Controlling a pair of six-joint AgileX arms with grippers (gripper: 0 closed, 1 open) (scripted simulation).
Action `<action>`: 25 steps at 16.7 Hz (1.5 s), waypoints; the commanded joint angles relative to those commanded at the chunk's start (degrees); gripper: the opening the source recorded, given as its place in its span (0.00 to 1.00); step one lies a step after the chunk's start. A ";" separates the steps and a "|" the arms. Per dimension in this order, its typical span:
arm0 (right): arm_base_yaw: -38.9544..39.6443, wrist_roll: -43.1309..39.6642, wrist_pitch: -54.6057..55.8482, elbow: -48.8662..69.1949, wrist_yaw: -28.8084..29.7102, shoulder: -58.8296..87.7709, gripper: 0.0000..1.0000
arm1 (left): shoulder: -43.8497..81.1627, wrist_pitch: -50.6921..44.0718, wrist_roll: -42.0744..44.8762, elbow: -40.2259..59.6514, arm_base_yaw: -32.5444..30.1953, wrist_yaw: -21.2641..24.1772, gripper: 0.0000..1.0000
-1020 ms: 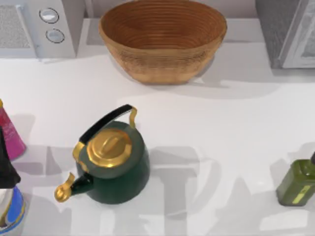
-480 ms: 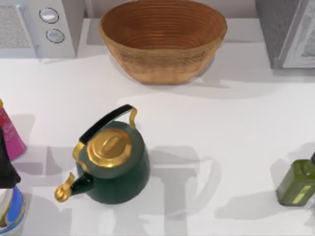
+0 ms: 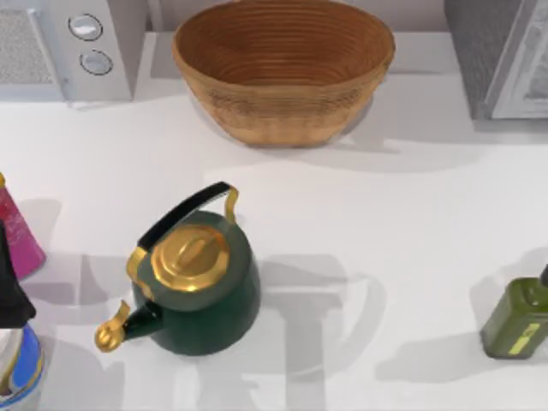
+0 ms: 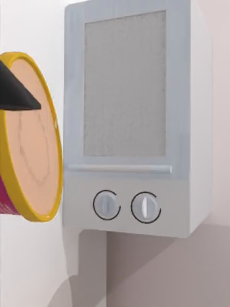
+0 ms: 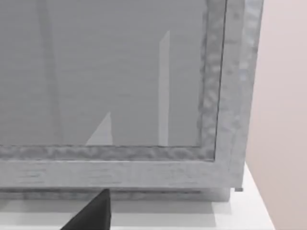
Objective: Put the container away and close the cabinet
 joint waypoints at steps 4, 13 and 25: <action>0.32 -0.07 -0.69 0.45 -0.14 -0.25 1.00 | 0.00 0.00 0.00 0.00 0.00 0.00 1.00; -0.28 -1.27 -31.40 29.57 -3.60 -2.93 1.00 | 0.00 0.00 0.00 0.00 0.00 0.00 1.00; -1.17 -0.25 -88.70 76.37 -1.34 -11.44 1.00 | 0.00 0.00 0.00 0.00 0.00 0.00 1.00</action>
